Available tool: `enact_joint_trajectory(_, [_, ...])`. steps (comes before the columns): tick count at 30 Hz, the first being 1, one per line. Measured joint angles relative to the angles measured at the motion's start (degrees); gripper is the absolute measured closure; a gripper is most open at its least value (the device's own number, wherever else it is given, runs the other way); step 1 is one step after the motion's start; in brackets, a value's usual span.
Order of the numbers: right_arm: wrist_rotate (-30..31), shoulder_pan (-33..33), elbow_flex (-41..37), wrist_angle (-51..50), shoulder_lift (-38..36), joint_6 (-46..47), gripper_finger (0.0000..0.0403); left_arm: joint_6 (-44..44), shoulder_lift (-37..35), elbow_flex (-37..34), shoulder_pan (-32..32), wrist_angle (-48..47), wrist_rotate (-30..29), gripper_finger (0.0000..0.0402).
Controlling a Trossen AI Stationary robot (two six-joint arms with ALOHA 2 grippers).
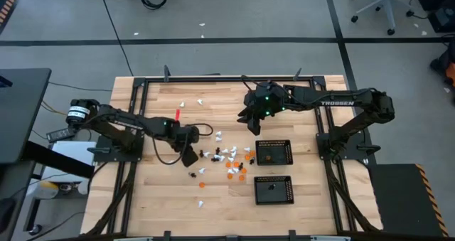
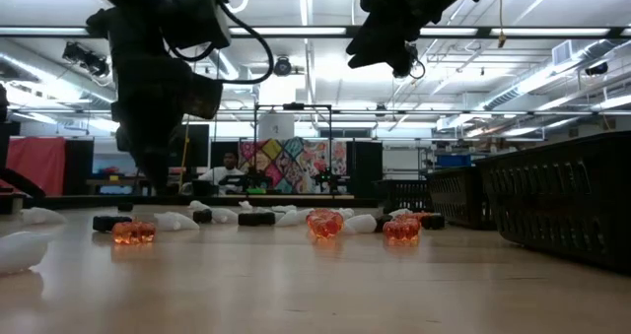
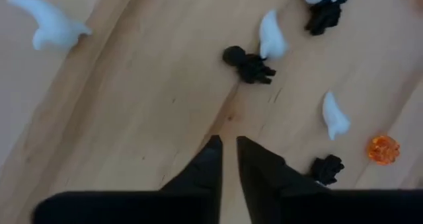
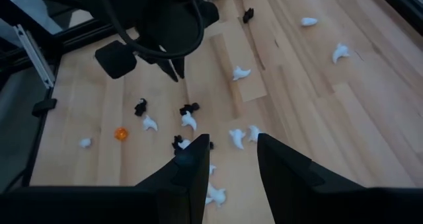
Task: Sort Halloween decoration
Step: Put the white ghost toy into the top black bin
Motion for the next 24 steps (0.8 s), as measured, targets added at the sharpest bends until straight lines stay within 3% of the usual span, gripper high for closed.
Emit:
enact_joint_trajectory(6, [0.0, 0.0, 0.0, -0.4, 0.0, -0.5, 0.0270, 5.6, 0.0, 0.0, -1.2, 4.7, 0.2, 0.0275])
enact_joint_trajectory(10, [0.2, -0.2, 0.0, -2.0, -0.3, -0.3, 0.0270, 4.1, 0.0, 0.0, -0.9, 10.9, -4.6, 0.0251])
enact_joint_trajectory(20, [6.5, -0.8, 0.1, -9.6, -8.3, 1.8, 0.0270, 13.1, 5.8, 0.1, 5.7, 28.1, -7.6, 0.0241])
enact_joint_trajectory(24, [7.7, -0.8, 0.1, -12.1, -10.5, 2.0, 0.0270, 19.9, 8.4, 1.2, 7.0, 28.8, -7.6, 0.0241])
